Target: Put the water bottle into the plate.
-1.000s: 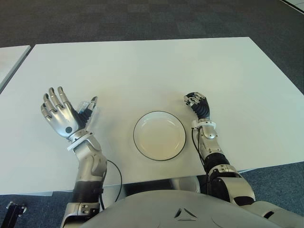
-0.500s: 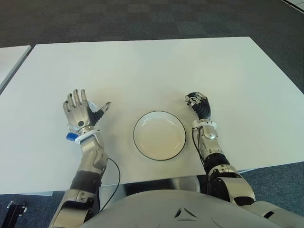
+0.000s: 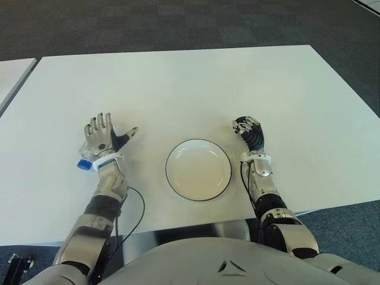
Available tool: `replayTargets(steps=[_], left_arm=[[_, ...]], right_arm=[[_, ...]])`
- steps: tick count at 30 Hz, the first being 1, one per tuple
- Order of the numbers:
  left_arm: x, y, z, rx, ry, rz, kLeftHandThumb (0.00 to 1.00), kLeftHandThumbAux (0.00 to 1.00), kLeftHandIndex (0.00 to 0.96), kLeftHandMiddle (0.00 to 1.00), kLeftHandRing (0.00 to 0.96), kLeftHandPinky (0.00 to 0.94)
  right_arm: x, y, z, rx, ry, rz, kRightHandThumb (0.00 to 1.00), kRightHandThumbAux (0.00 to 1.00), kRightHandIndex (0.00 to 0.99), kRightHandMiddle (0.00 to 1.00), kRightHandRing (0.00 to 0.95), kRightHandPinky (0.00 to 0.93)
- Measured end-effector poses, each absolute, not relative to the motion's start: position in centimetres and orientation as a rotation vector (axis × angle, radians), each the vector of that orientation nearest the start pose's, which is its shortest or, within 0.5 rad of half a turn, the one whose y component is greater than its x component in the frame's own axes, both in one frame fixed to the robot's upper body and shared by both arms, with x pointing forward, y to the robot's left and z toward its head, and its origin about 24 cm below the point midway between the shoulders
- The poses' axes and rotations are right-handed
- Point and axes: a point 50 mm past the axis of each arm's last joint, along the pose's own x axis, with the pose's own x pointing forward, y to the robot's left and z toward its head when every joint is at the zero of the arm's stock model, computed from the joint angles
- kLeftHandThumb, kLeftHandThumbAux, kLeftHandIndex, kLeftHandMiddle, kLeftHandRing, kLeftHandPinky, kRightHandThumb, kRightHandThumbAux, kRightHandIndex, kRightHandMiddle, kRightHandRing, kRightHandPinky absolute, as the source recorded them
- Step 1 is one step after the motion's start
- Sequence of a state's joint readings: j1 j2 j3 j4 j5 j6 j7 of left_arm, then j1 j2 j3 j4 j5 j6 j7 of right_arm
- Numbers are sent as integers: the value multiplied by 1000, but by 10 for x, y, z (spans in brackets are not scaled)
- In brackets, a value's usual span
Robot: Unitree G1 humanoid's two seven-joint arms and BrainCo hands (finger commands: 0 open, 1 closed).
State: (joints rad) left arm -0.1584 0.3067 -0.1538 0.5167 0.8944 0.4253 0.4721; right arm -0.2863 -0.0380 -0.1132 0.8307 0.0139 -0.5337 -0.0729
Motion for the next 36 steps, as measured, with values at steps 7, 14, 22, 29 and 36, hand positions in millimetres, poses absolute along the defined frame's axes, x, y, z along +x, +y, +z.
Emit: replayTargets(steps=[7,14,22,29,36], left_arm=[[261,243,-17,1391,409,352,577,243,0,0,0,0],[261,245,-14,1336,461,348,611,280,0,1,0,54],[258,238,-4,1263,471,367,633,300,6,45,16,107],[256,239,-1,1231,501,387,647,315,23,68,43,109],[255,240,0,1204,530,423,688,360,228,265,262,344]], right_arm=[[281,-170,-18,0,11,-128,709,728,430,485,509,557],[279,-170,-19,3,-3,-127,710,727,431,488,507,547],[279,-171,-19,8,-11,-129,710,727,431,488,506,550],[279,-171,-19,11,-12,-132,710,727,431,490,510,555],[278,-172,-19,11,-18,-136,710,727,431,490,513,555]])
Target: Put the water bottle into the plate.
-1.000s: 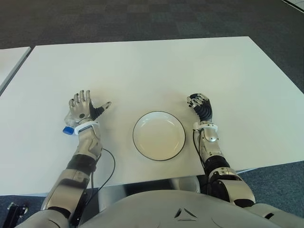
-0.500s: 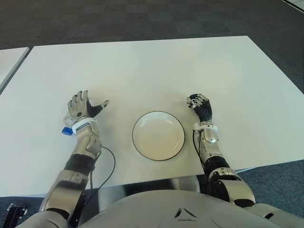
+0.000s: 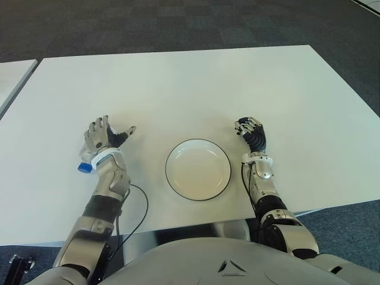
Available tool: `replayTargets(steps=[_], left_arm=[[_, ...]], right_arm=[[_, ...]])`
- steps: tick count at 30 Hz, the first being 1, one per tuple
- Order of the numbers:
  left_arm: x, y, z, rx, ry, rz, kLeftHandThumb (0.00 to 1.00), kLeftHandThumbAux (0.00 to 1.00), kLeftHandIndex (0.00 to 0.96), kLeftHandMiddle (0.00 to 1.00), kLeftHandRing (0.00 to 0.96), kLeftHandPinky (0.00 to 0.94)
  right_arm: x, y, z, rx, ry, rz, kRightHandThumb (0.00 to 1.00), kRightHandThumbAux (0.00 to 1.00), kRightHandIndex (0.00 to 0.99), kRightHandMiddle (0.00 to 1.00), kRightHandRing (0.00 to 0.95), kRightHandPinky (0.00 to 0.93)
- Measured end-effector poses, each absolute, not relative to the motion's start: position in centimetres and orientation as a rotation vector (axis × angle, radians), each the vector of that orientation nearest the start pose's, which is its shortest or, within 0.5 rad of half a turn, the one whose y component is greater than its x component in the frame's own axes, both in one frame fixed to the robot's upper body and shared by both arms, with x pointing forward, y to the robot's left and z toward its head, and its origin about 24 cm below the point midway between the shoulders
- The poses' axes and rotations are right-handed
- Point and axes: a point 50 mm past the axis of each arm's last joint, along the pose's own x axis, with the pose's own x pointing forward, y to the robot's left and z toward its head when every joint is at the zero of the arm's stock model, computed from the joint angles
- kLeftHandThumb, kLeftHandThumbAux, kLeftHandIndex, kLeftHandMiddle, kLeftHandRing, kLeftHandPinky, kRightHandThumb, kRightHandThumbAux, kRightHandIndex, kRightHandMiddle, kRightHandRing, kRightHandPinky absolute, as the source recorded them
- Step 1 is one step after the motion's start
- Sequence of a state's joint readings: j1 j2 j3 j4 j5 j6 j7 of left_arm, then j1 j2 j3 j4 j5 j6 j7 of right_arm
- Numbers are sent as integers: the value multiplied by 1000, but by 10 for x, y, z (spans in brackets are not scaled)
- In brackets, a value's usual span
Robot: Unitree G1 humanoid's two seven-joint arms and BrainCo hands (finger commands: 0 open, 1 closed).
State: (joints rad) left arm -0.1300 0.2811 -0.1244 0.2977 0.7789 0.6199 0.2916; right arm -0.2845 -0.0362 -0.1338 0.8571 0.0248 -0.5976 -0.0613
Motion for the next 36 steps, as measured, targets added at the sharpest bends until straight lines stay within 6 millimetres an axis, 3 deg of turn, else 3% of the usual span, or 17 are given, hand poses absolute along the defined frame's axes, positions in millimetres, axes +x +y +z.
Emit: replayTargets(steps=[2,5,9,10,13,22,36], left_arm=[[255,240,0,1193,533,432,701,377,279,319,318,399],[254,242,1,1175,529,461,740,419,384,492,490,553],[253,243,-1,1164,518,485,766,436,440,593,602,645],[253,243,-1,1162,517,487,754,524,437,618,632,669],[253,243,-2,1162,508,490,741,630,437,665,684,704],[254,241,-4,1172,492,483,742,681,441,730,741,726],[252,240,-2,1159,470,476,743,687,443,745,757,734]], right_arm=[[278,-172,-19,12,-18,-137,710,728,431,489,512,552],[278,-172,-19,11,-18,-138,710,728,431,487,509,549],[278,-172,-19,11,-18,-141,710,728,431,487,509,551],[278,-172,-19,11,-18,-141,710,728,431,488,510,550],[278,-172,-19,10,-17,-143,710,727,431,491,512,548],[278,-172,-19,11,-23,-141,710,727,430,491,504,537],[278,-173,-19,11,-24,-142,710,727,430,490,509,552]])
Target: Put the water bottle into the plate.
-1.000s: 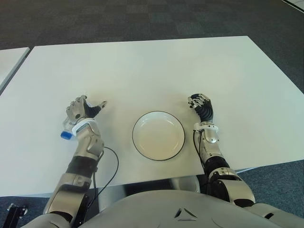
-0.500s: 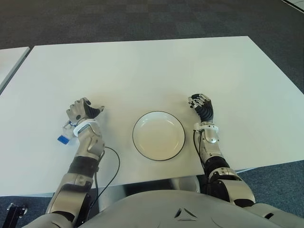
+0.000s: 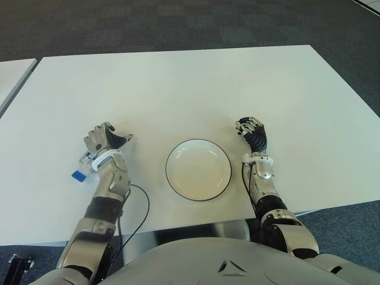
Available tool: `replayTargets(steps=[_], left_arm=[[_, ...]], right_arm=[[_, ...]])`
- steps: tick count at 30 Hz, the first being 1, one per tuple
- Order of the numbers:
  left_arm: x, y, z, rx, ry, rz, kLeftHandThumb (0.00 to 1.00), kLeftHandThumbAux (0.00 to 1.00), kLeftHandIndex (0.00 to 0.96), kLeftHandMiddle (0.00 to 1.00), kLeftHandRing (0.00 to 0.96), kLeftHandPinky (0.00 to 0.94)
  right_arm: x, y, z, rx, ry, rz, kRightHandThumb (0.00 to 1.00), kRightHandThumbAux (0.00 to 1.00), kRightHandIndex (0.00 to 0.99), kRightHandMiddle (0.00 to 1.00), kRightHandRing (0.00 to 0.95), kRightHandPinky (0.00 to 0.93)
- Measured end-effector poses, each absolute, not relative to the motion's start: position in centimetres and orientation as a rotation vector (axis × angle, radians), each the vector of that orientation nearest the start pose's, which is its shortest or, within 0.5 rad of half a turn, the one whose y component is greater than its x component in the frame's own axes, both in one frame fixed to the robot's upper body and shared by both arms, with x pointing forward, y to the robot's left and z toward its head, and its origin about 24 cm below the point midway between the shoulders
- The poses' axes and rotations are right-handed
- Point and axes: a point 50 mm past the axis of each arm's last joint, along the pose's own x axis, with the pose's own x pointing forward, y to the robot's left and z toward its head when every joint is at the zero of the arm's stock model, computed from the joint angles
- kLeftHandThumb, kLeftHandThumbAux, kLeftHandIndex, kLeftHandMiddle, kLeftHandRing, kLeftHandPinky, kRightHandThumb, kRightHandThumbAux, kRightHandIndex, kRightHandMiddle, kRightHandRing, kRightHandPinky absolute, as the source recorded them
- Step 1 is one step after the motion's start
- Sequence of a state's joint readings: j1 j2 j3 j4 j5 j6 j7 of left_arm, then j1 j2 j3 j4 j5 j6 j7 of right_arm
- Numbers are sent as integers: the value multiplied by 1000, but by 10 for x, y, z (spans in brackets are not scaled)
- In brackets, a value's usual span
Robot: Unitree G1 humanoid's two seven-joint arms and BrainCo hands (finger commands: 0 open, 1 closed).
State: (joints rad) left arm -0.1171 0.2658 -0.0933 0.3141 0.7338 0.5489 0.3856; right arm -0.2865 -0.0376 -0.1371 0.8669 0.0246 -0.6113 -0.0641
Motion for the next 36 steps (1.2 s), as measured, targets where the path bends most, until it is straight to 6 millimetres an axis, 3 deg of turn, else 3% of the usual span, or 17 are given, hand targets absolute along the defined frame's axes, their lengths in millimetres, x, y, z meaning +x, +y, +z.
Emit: replayTargets(steps=[20,29,32,33,36], left_arm=[[249,238,-1,1135,427,458,744,690,445,768,776,725],[237,232,-1,1176,171,564,736,685,437,720,733,688],[233,231,0,1182,86,601,728,685,428,551,564,556],[232,231,0,1182,60,611,727,685,427,535,547,542],[230,232,2,1179,0,629,718,481,271,333,334,372]], right_arm=[[278,-173,-19,7,-25,-144,710,728,430,483,506,552],[278,-173,-19,4,-26,-142,710,727,431,486,506,541],[278,-173,-19,3,-26,-142,709,727,430,487,508,546],[278,-173,-19,3,-26,-142,709,727,430,487,508,546],[278,-173,-19,3,-25,-141,709,727,430,486,506,540]])
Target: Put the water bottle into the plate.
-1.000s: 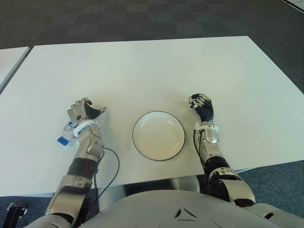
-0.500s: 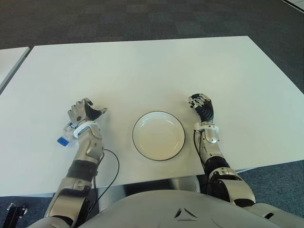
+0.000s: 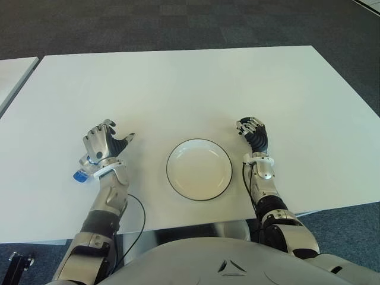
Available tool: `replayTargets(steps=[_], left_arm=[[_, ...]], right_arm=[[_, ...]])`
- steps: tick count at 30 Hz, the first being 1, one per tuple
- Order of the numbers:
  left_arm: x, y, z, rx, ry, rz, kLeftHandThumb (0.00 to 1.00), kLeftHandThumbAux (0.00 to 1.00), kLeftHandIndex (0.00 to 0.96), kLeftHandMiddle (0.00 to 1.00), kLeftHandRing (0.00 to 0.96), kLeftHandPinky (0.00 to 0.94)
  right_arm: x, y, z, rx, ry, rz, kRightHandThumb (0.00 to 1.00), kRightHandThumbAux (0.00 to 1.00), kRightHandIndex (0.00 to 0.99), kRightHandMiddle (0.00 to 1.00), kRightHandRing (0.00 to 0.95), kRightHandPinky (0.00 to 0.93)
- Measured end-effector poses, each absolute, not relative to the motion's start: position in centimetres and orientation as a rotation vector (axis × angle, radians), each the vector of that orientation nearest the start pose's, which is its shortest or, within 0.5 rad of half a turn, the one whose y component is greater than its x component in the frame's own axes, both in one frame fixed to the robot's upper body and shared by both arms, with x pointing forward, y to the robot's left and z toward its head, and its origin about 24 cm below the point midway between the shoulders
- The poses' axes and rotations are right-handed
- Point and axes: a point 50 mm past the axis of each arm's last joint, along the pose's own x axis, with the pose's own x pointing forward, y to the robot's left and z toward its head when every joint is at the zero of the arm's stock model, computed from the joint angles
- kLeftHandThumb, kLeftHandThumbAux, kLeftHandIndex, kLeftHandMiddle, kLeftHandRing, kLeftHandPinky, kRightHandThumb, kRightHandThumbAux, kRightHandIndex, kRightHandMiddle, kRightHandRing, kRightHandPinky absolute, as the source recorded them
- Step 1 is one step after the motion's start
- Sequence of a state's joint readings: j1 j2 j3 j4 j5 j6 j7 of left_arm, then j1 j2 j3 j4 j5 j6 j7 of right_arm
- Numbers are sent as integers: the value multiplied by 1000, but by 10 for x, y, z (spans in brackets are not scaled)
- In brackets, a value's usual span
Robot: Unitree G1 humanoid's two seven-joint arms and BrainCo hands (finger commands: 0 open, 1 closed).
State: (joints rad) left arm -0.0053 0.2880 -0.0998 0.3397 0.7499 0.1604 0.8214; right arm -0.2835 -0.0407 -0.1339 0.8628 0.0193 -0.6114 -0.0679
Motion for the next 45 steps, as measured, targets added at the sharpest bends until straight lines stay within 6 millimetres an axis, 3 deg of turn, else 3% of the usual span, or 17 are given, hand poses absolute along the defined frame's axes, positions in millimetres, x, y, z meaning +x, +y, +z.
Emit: replayTargets(steps=[6,12,21,32,45], left_arm=[[221,233,9,1179,-148,658,718,366,113,163,195,276],[216,234,23,1197,-295,707,712,318,32,76,105,168],[209,231,41,1194,-405,747,625,264,0,17,24,20],[188,237,67,1178,-446,845,556,190,0,1,0,0],[161,235,79,1171,-278,834,537,153,0,0,0,0]], right_arm=[[278,-172,-19,0,-24,-138,709,728,430,485,503,548],[278,-172,-19,0,-23,-137,709,728,430,482,499,535],[279,-169,-20,8,-19,-134,709,728,430,481,493,527],[279,-163,-20,4,-16,-125,709,727,431,480,496,522],[280,-160,-21,4,-7,-119,709,726,431,475,484,494]])
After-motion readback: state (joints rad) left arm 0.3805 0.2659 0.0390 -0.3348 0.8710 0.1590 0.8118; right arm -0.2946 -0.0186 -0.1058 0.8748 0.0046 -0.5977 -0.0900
